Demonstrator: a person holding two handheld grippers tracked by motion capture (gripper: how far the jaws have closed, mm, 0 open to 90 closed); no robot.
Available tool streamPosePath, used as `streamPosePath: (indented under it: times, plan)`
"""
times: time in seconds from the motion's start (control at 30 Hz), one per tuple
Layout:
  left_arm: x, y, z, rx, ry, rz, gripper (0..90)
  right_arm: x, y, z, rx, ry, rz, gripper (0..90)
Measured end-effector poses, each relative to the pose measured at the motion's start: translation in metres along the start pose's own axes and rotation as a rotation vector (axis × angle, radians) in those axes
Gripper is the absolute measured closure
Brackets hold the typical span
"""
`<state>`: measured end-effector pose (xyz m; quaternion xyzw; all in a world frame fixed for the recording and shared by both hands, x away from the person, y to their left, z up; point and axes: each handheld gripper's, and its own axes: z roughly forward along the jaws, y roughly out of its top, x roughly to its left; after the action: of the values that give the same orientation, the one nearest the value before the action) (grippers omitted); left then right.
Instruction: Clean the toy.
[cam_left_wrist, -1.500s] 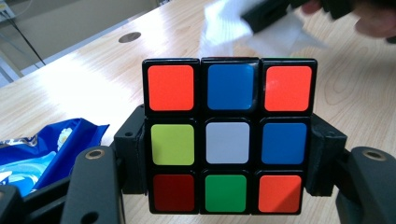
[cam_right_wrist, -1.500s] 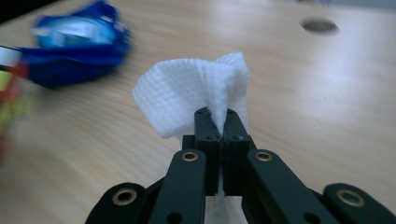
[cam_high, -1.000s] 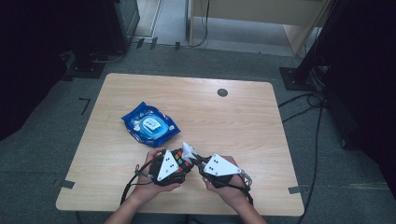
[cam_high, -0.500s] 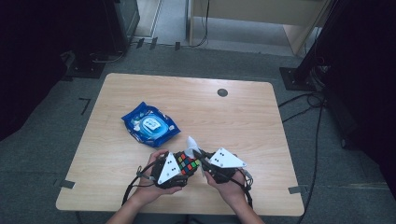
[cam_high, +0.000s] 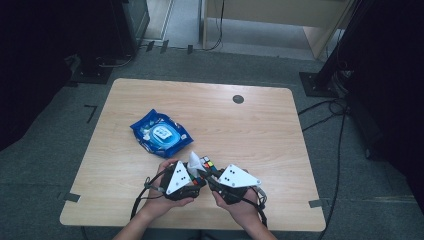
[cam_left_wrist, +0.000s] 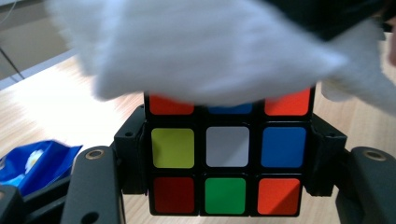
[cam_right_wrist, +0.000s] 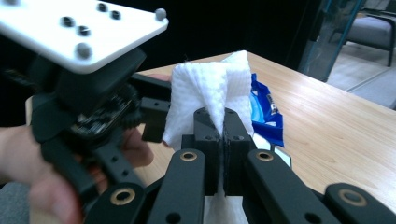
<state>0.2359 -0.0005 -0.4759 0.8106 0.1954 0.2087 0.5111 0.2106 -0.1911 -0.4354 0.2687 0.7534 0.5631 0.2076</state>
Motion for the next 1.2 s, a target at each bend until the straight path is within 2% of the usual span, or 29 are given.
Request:
streamPosePath:
  times: [0.1,0.17,0.23,0.3,0.4,0.5,0.6,0.67,0.83,0.87,0.9,0.93,1.0,1.1,1.2]
  plan:
    - [-0.001,0.0,0.001,0.008,-0.003,0.001,33.8,-0.007,-0.003,0.0,-0.008,-0.011,0.037,88.4]
    - [0.003,0.001,-0.001,-0.006,-0.013,-0.027,33.8,-0.015,-0.007,0.0,0.001,-0.05,0.053,88.4]
    - [0.006,0.001,-0.003,-0.015,-0.01,-0.047,33.8,-0.023,-0.013,-0.001,0.0,-0.072,0.089,88.4]
    - [0.01,0.001,-0.005,-0.025,-0.014,-0.067,33.8,-0.03,-0.017,-0.002,0.013,-0.093,0.099,88.3]
    - [0.013,0.001,-0.007,-0.035,-0.007,-0.075,33.8,-0.038,-0.023,0.0,0.043,-0.129,0.099,88.4]
    - [0.014,0.003,-0.01,-0.051,-0.006,-0.084,33.8,-0.047,-0.031,0.003,0.095,-0.165,0.133,88.4]
    - [0.016,0.003,-0.011,-0.051,-0.002,-0.084,33.8,-0.062,-0.038,0.0,0.124,-0.231,0.157,88.4]
    - [0.017,0.002,-0.011,-0.05,0.002,-0.086,33.8,-0.073,-0.04,-0.005,0.132,-0.289,0.19,88.4]
    - [0.018,0.001,-0.01,-0.044,0.004,-0.086,33.8,-0.098,-0.046,-0.02,0.142,-0.414,0.237,88.0]
    - [0.018,0.001,-0.01,-0.043,0.006,-0.086,33.8,-0.102,-0.048,-0.022,0.149,-0.43,0.246,85.8]
    - [0.018,0.001,-0.01,-0.043,0.005,-0.089,33.8,-0.105,-0.05,-0.023,0.156,-0.446,0.265,79.8]
    - [0.018,0.0,-0.01,-0.042,0.006,-0.089,33.8,-0.108,-0.051,-0.024,0.158,-0.455,0.275,74.1]
    - [0.019,0.0,-0.01,-0.04,0.007,-0.091,33.8,-0.109,-0.052,-0.024,0.155,-0.447,0.293,69.1]
    - [0.019,-0.001,-0.009,-0.036,0.011,-0.094,33.8,-0.102,-0.045,-0.024,0.128,-0.447,0.272,61.9]
    - [0.018,-0.001,-0.008,-0.031,0.013,-0.089,33.8,-0.089,-0.034,-0.023,0.09,-0.398,0.285,55.8]
